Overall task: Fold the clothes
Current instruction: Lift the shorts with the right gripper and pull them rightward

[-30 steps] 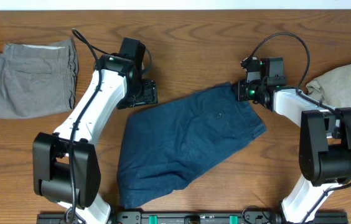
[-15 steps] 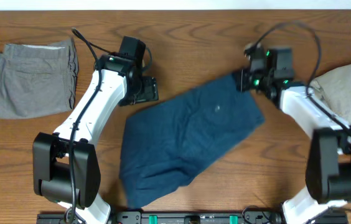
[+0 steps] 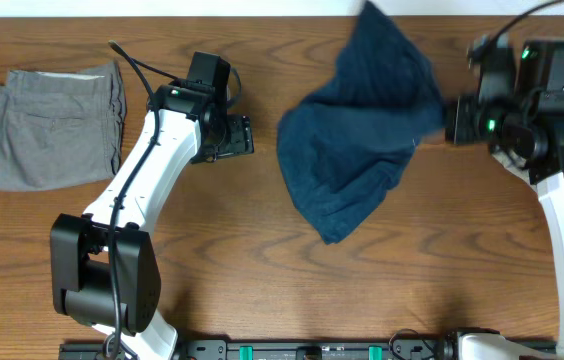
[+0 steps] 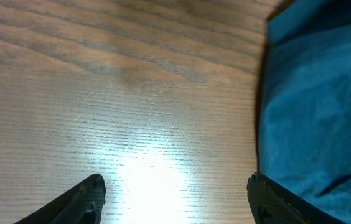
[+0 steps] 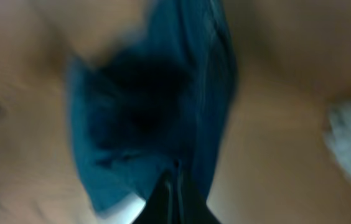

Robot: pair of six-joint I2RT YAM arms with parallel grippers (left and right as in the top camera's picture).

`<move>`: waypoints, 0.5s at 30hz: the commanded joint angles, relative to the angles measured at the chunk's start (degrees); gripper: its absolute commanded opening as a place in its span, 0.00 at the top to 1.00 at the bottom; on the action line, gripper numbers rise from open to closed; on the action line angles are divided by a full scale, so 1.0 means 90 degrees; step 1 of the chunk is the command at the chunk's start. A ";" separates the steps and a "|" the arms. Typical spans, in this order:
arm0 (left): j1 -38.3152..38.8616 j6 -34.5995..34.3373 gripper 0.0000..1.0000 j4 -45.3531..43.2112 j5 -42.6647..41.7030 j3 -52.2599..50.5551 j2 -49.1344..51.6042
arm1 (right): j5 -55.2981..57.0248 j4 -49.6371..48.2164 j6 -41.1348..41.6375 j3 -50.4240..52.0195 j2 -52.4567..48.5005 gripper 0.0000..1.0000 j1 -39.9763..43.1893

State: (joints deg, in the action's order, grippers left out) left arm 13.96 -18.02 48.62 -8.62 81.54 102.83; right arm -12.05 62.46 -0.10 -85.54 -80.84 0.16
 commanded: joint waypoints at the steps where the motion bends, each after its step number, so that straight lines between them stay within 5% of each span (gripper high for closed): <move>1: -0.0029 0.0034 0.26 0.0046 -0.0017 0.0182 0.0005 | 0.2659 0.0629 0.0095 0.0194 -0.0255 0.99 0.0114; 6: -0.0022 0.0034 0.25 0.0036 -0.0928 0.0180 0.0005 | 0.4940 0.0996 0.1260 0.0508 -0.0316 0.99 0.0527; 15: 0.0452 0.0034 0.18 -0.0714 -0.1304 0.0036 0.0007 | 0.3949 0.0993 0.1292 0.0520 -0.0316 0.99 0.0818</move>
State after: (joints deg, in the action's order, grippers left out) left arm 16.27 -18.00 43.72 -18.41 81.54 102.83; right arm 23.16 71.29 9.85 -80.82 -84.16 7.27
